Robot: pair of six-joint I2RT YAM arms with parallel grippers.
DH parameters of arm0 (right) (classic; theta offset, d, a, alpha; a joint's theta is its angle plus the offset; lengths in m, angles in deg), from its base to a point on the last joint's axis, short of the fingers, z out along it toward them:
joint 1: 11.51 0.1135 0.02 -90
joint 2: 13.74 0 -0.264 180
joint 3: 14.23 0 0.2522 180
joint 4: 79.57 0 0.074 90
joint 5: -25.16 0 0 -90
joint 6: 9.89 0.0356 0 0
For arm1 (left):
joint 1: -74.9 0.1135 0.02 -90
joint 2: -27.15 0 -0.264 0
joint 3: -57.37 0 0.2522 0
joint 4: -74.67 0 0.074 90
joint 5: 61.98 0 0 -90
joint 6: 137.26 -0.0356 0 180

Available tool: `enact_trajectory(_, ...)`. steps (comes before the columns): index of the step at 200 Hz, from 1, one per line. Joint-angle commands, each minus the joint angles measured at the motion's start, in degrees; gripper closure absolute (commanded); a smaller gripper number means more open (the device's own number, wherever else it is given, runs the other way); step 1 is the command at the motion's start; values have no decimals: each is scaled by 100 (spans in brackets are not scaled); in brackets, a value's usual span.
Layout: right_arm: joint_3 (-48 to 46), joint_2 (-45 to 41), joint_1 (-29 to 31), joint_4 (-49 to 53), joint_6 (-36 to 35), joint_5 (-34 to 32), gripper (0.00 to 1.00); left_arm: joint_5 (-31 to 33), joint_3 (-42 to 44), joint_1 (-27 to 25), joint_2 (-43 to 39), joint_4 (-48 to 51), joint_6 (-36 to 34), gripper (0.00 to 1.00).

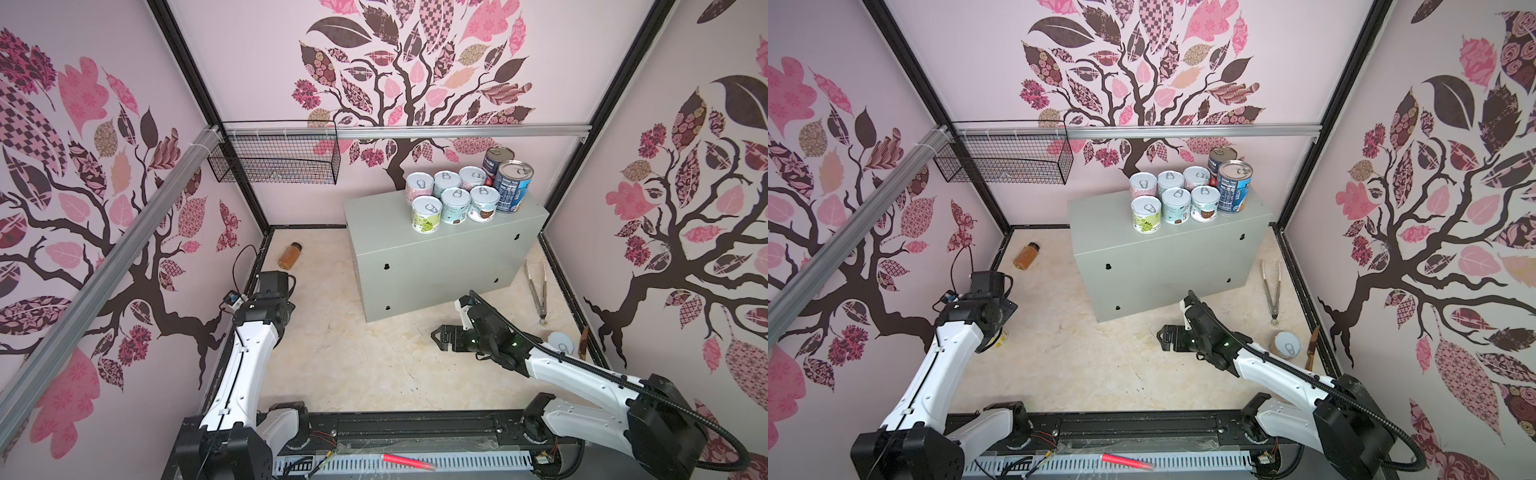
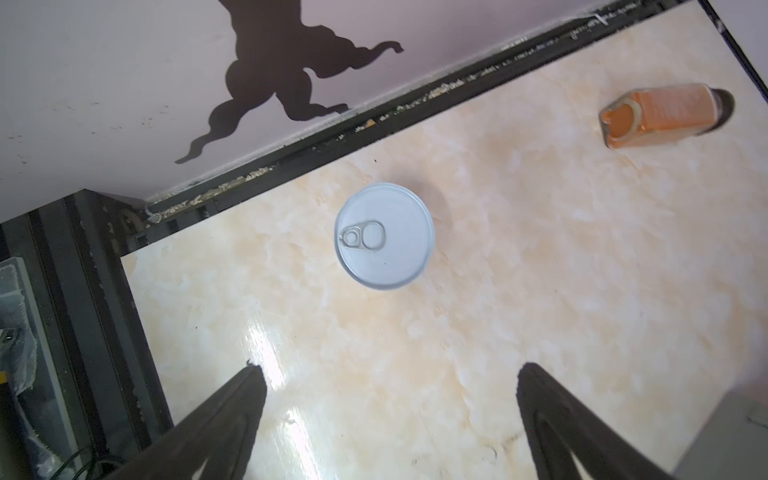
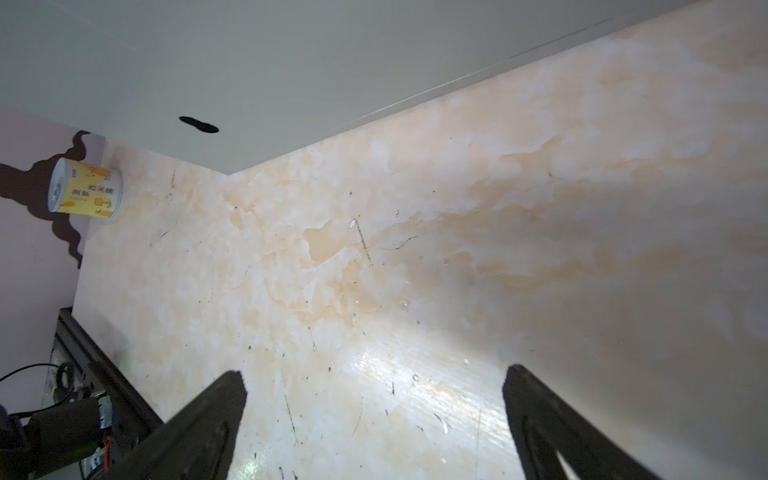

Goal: Place and organize the canned foods onto the counter
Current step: 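Lower the left gripper over the yellow-labelled can and close around it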

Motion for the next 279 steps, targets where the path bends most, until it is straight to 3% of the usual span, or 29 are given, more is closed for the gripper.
enact_trajectory(1,-99,85,14,-549,71,378,0,1117,414,-298,37,-590,400,2)
enact_trajectory(45,-253,167,14,-779,3,647,0,1857,83,-567,1648,-70,1358,2)
enact_trajectory(89,-281,256,14,-886,9,819,0,1883,-437,-595,2535,-13,1499,2)
enact_trajectory(152,-320,316,13,-921,10,813,0,606,-360,32,3144,-927,826,2)
enact_trajectory(241,-280,474,13,-923,9,795,0,0,-814,709,3572,-1117,357,2)
enact_trajectory(279,-303,542,9,-918,6,796,0,-778,-845,1277,3706,-1281,148,2)
